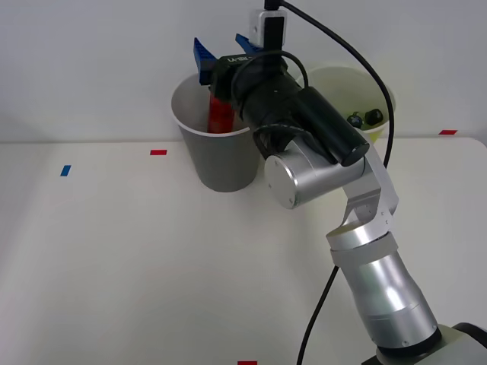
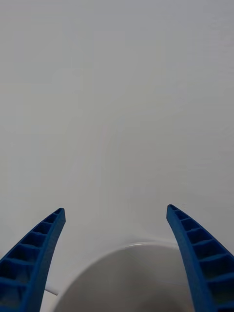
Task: Put cans in the gray bin, plastic bottles in the light green bin
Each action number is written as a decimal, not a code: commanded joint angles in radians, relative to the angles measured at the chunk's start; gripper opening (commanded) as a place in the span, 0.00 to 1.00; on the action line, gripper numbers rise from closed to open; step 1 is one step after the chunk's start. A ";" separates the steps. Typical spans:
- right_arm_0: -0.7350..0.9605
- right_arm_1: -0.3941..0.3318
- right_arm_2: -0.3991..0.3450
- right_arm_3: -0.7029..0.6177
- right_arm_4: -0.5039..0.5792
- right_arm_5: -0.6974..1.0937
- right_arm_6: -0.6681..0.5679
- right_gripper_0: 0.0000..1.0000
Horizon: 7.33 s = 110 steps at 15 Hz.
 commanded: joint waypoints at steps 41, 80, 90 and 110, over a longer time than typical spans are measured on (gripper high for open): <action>1.561 -0.436 0.103 -0.445 0.042 -1.007 0.017 1.00; 1.671 -0.151 -0.092 -0.143 0.473 -1.296 -0.347 1.00; 1.671 -0.151 -0.092 -0.143 0.473 -1.296 -0.347 1.00; 1.671 -0.151 -0.092 -0.143 0.473 -1.296 -0.347 1.00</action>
